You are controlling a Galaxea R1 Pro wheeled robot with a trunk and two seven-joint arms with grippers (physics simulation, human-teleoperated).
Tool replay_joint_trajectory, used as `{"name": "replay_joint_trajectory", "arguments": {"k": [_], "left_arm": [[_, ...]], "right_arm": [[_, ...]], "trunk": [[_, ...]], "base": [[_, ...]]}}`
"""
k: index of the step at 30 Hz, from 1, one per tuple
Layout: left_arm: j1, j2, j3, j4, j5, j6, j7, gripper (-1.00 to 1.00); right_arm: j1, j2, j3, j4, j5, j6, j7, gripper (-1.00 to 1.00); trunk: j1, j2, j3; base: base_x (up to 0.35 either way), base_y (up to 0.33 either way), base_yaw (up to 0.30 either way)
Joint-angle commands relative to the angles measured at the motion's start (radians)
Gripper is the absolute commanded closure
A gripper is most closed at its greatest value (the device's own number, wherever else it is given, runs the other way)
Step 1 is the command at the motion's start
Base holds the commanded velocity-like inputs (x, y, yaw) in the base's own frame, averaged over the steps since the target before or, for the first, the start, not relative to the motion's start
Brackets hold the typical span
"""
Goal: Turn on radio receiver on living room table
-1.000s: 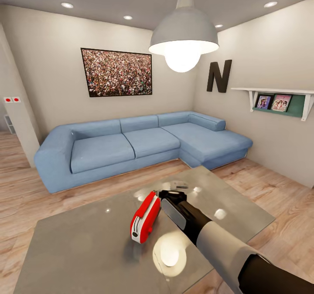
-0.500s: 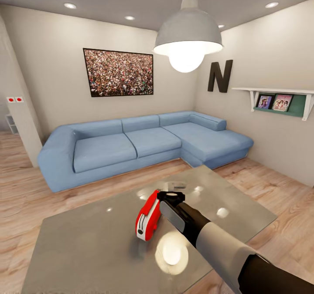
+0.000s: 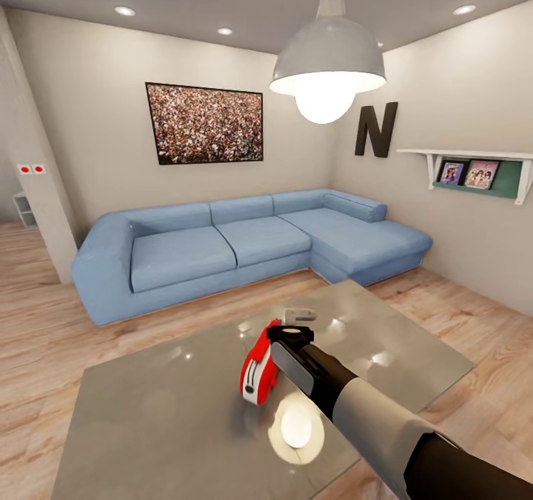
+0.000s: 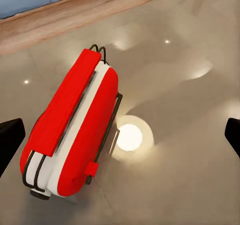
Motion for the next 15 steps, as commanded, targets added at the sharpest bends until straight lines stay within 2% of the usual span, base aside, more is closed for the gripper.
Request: {"name": "replay_joint_trajectory", "arguments": {"k": [1,5,14,15], "left_arm": [[0.0,0.0,0.0,0.0,0.001,0.001,0.0,-1.0],[0.0,0.0,0.0,0.0,0.001,0.001,0.0,-1.0],[0.0,0.0,0.001,0.0,0.0,0.001,0.0,-1.0],[0.0,0.0,0.001,0.0,0.0,0.0,0.0,-1.0]], "right_arm": [[0.0,0.0,0.0,0.0,0.0,0.0,0.0,-1.0],[0.0,0.0,0.001,0.0,0.0,0.0,0.0,-1.0],[0.0,0.0,0.006,0.0,-0.001,0.002,0.004,-1.0],[0.0,0.0,0.02,-0.001,-0.001,0.004,0.009,-1.0]], "trunk": [[0.0,0.0,0.0],[0.0,0.0,0.0],[0.0,0.0,0.0],[0.0,0.0,0.0]], "base": [[0.174,0.002,0.0],[0.216,0.001,0.0],[0.018,0.0,0.0],[0.0,0.0,0.0]]}}
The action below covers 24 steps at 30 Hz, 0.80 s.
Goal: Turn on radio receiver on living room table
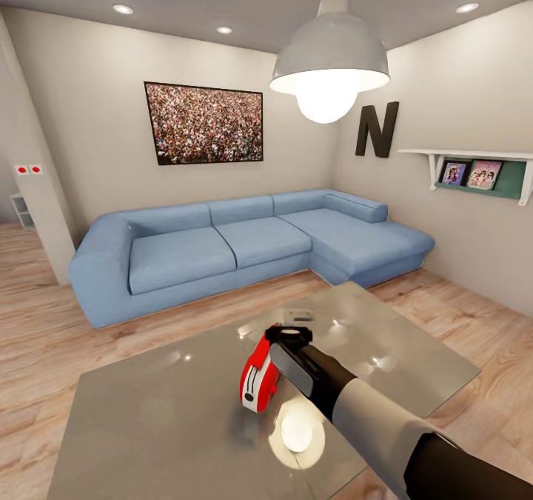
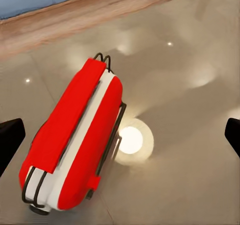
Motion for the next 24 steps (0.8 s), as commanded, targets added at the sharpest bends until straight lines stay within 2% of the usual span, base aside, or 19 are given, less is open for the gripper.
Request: {"name": "replay_joint_trajectory", "arguments": {"k": [1,3,4,6,12,24], "left_arm": [[0.0,0.0,0.0,0.0,0.0,0.0,0.0,-1.0],[0.0,0.0,0.0,0.0,0.0,0.0,0.0,-1.0],[0.0,0.0,0.0,0.0,0.0,-0.001,0.0,-1.0],[0.0,0.0,0.0,0.0,0.001,-0.002,-0.002,-1.0],[0.0,0.0,0.0,0.0,0.001,-0.002,-0.006,-1.0],[0.0,0.0,0.0,0.0,0.001,-0.002,-0.006,-1.0]], "right_arm": [[0.0,0.0,0.011,0.0,0.0,0.001,0.007,-1.0],[0.0,0.0,0.094,-0.001,0.001,0.003,0.085,-1.0],[0.0,0.0,0.153,-0.001,0.001,0.0,0.16,-1.0],[0.0,0.0,0.182,0.001,0.001,-0.004,0.205,-1.0],[0.0,0.0,0.166,0.002,0.005,-0.005,0.218,-1.0],[0.0,0.0,0.164,0.002,0.006,-0.007,0.219,-1.0]], "trunk": [[0.0,0.0,0.0],[0.0,0.0,0.0],[0.0,0.0,0.0],[0.0,0.0,0.0],[0.0,0.0,0.0],[0.0,0.0,-0.01]], "base": [[0.0,0.0,0.0],[0.0,0.0,0.0],[0.0,0.0,0.0],[0.0,0.0,0.0],[0.0,0.0,0.0],[0.0,0.0,0.0]]}}
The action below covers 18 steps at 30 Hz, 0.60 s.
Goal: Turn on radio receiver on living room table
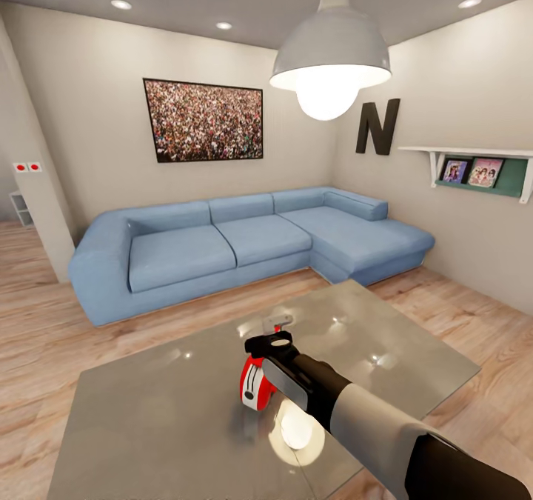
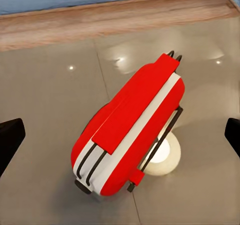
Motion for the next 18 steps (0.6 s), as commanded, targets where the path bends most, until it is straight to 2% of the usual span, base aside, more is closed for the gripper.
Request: {"name": "replay_joint_trajectory", "arguments": {"k": [1,18], "left_arm": [[0.0,0.0,0.0,0.0,0.0,0.0,0.0,-1.0],[0.0,0.0,-0.002,0.0,0.0,0.001,-0.002,-1.0]], "right_arm": [[0.0,0.0,0.0,0.0,0.0,0.0,0.0,-1.0],[0.0,0.0,-0.005,0.0,0.004,0.0,0.008,-1.0]], "trunk": [[0.0,0.0,-0.002],[0.0,0.0,-0.029]], "base": [[0.0,0.0,0.0],[0.0,0.0,0.0]]}}
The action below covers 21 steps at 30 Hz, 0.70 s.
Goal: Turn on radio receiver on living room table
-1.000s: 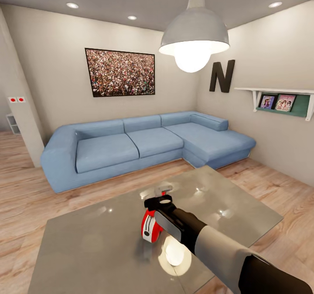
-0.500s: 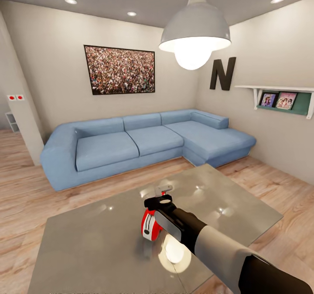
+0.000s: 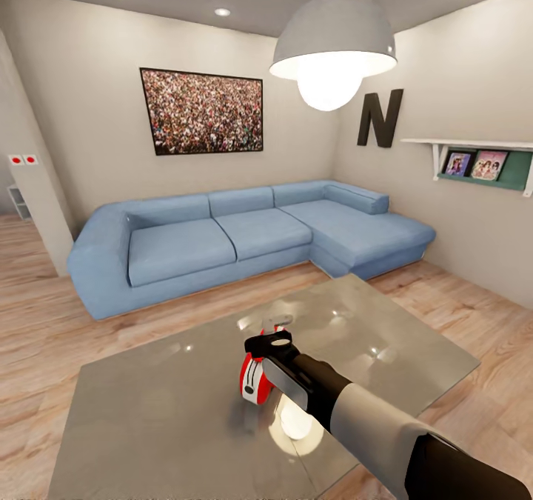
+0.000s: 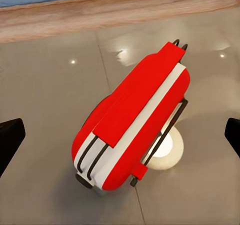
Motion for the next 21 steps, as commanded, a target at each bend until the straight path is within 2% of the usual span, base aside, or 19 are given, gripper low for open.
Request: {"name": "replay_joint_trajectory", "arguments": {"k": [1,6,10,13,15,17,18,19,20,21], "left_arm": [[0.0,0.0,0.0,0.0,0.0,0.002,-0.001,-1.0],[0.0,-0.002,0.0,-0.001,0.006,0.004,-0.004,-1.0],[0.0,-0.025,0.0,-0.003,0.024,0.0,-0.004,-1.0],[0.0,-0.03,0.0,-0.007,0.027,-0.002,-0.003,-1.0],[0.0,-0.031,0.0,-0.008,0.028,-0.002,-0.003,-1.0],[0.0,-0.032,0.0,-0.008,0.027,-0.003,-0.003,-1.0],[0.0,-0.033,-0.001,-0.008,0.026,-0.003,-0.003,-1.0],[0.0,-0.033,-0.001,-0.008,0.026,-0.003,-0.003,-1.0],[0.0,-0.037,-0.001,-0.007,0.025,-0.003,-0.003,-1.0],[0.0,-0.041,-0.001,-0.006,0.024,-0.003,-0.003,-1.0]], "right_arm": [[0.0,0.0,0.0,0.0,0.0,0.0,0.0,-1.0],[0.0,0.0,-0.014,0.0,0.0,0.0,0.0,-1.0],[0.0,0.0,-0.038,0.0,0.003,-0.001,0.0,-1.0],[0.0,0.0,-0.055,-0.003,0.01,-0.001,0.0,-1.0],[0.0,0.0,-0.078,-0.007,0.032,-0.001,-0.001,-1.0],[0.0,0.0,-0.125,-0.01,0.093,-0.001,0.0,-1.0],[0.0,0.0,-0.163,-0.01,0.14,-0.002,0.0,-1.0],[0.0,0.0,-0.176,-0.011,0.156,-0.001,0.001,-1.0],[0.0,0.0,-0.211,-0.011,0.194,0.0,0.001,-1.0],[-0.001,0.0,-0.228,-0.012,0.214,0.001,0.004,-1.0]], "trunk": [[0.0,0.0,-0.002],[0.0,0.0,-0.01],[0.0,0.0,-0.016],[0.0,0.0,-0.021],[0.0,0.0,-0.024],[0.0,0.0,-0.028],[0.0,0.0,-0.029],[0.0,0.0,-0.031],[0.0,0.0,-0.032],[0.0,0.0,-0.034]], "base": [[0.0,0.0,0.0],[0.0,0.0,0.0],[0.0,0.0,0.0],[0.0,0.0,0.0],[0.0,0.0,0.0],[0.0,0.0,0.0],[0.0,0.0,0.0],[0.0,0.0,0.0],[0.0,0.0,0.0],[0.0,0.0,0.0]]}}
